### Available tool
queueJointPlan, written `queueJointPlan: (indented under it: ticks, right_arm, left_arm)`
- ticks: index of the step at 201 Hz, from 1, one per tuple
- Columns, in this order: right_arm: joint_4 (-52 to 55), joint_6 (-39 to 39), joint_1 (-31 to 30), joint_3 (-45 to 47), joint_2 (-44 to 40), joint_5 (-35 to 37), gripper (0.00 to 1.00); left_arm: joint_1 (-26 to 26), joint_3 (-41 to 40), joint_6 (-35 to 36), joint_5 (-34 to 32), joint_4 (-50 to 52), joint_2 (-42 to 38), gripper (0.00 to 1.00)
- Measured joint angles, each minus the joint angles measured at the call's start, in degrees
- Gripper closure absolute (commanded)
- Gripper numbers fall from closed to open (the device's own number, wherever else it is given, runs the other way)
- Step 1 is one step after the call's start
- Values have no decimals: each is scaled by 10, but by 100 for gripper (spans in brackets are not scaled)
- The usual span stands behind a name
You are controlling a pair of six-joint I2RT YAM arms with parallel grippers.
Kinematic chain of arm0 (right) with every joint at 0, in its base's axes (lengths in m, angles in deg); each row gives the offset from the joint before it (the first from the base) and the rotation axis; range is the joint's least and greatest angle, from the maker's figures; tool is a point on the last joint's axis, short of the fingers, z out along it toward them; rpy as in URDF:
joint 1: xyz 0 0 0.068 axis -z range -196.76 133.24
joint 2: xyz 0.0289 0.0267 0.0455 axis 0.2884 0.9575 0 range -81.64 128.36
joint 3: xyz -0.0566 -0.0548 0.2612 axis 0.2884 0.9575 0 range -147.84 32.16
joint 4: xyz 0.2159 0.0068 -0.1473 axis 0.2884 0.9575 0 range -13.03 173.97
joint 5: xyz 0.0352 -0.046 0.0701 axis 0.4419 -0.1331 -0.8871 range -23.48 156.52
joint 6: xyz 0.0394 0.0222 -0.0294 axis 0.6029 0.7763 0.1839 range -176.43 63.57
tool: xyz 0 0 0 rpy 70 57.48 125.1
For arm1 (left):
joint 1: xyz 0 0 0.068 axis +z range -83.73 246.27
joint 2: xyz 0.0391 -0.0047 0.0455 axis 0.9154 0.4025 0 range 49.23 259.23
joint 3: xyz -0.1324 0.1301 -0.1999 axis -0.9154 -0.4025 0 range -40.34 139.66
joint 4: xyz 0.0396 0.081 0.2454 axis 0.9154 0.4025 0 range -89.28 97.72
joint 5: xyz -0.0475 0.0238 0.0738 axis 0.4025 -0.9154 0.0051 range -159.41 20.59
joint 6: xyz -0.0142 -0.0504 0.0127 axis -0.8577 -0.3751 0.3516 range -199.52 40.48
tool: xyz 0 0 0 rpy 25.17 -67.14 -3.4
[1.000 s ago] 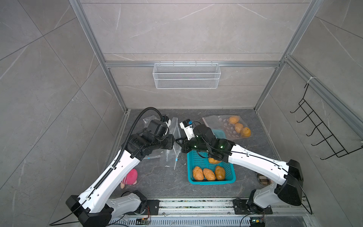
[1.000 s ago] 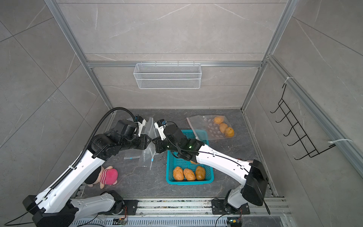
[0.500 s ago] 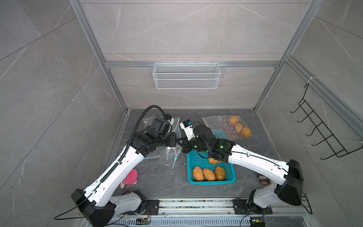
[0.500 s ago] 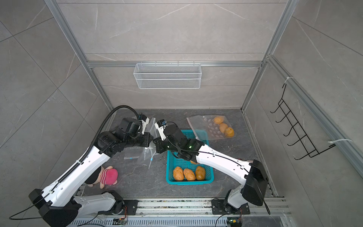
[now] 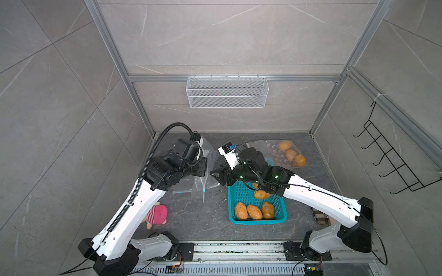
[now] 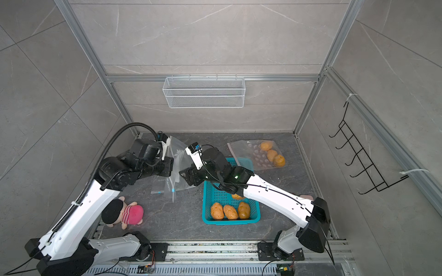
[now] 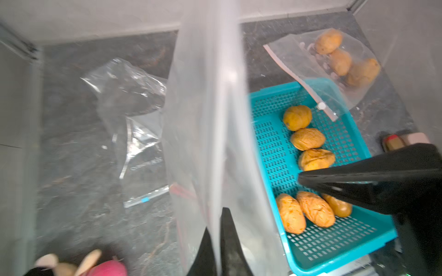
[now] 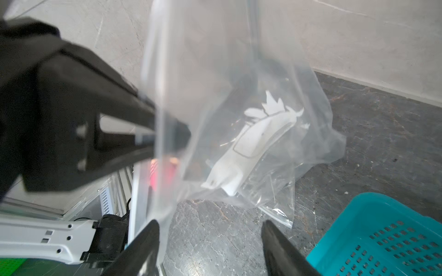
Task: Put the potatoes into a zipper bag and zip it
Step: Open the zipper food storage bag.
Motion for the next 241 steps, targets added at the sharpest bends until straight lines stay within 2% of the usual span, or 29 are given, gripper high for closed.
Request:
queueJointPlan:
  ticks: [23, 41, 60, 75, 89, 115, 149, 165, 190, 241]
  right_arm:
    - [0, -33, 0, 9, -59, 23, 27]
    - [0, -52, 0, 16, -96, 49, 27]
    - [2, -66, 0, 25, -115, 74, 27]
    - [3, -71, 0, 40, -119, 86, 27]
    - [9, -74, 0, 58, -119, 95, 27]
    - [19, -75, 0, 87, -119, 106, 27]
    - [19, -68, 0, 114, -119, 109, 27]
    - [16, -55, 0, 132, -119, 106, 26]
    - [9, -37, 0, 154, -111, 99, 26]
    - [-20, 2, 0, 170, -71, 97, 26]
  left_arm:
    - [3, 117, 9, -162, 126, 54, 100]
    - [22, 176, 11, -267, 194, 104, 100]
    - [41, 194, 15, -325, 208, 155, 100]
    - [46, 197, 15, -332, 211, 185, 100]
    - [45, 179, 24, -288, 208, 193, 100]
    - [30, 82, 38, -137, 174, 169, 100]
    - [-7, -51, 26, 76, 54, 136, 100]
    - [-12, -101, 9, 153, 0, 117, 100]
    - [-12, -129, -10, 221, -48, 102, 100]
    - [-12, -141, -30, 282, -101, 87, 100]
